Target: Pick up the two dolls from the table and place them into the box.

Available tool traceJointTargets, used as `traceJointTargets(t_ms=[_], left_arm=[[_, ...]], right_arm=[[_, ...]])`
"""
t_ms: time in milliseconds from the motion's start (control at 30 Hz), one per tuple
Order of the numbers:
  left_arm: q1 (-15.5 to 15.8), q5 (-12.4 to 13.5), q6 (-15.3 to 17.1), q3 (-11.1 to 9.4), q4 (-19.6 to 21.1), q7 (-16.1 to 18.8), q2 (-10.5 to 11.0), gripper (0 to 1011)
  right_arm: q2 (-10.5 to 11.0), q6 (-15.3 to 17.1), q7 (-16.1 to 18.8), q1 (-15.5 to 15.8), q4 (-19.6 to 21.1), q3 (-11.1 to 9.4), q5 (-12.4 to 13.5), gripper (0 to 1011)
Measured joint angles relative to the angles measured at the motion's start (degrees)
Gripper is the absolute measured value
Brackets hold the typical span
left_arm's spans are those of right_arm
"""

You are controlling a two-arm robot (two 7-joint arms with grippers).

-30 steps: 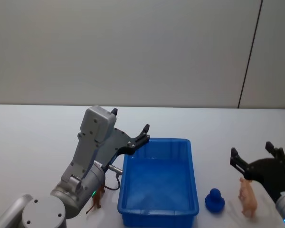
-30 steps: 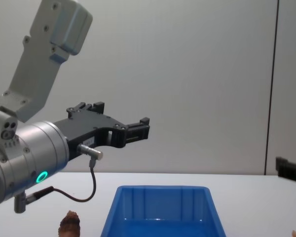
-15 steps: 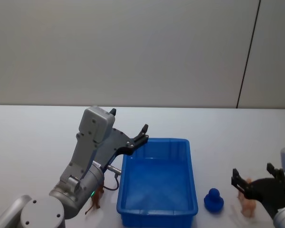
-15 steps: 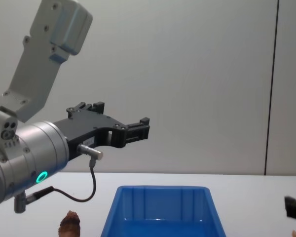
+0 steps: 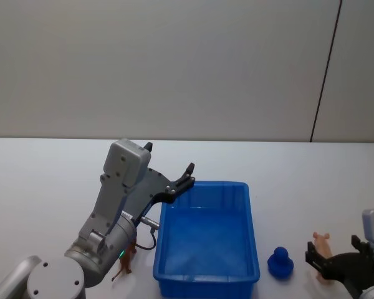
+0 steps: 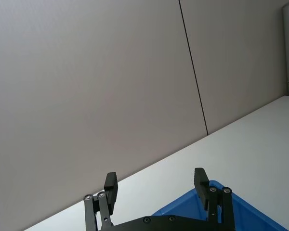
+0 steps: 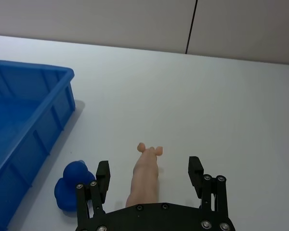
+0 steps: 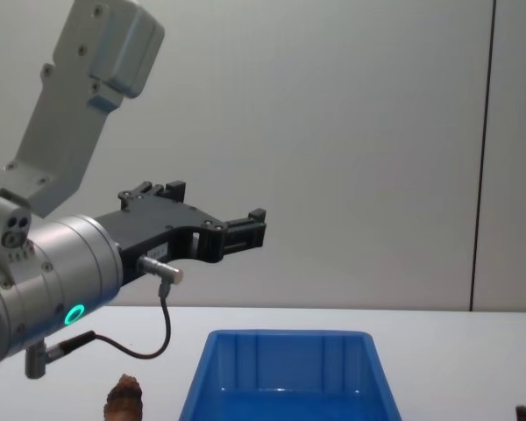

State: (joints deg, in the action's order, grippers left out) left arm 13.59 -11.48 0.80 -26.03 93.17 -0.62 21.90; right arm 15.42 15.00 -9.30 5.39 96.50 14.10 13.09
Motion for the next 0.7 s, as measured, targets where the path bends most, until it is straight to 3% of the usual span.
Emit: traceJointTargets(t_ms=[567, 700], left_arm=[[0.0, 0.0, 0.0, 0.0, 0.0, 0.0, 0.0, 1001], [0.0, 0.0, 0.0, 0.0, 0.0, 0.0, 0.0, 1001]], right_arm=[[-1.6, -1.0, 2.8, -1.7, -6.4, 0.0, -0.3, 1001], [-1.9, -1.4, 3.4, -2.1, -7.6, 0.1, -0.5, 911]])
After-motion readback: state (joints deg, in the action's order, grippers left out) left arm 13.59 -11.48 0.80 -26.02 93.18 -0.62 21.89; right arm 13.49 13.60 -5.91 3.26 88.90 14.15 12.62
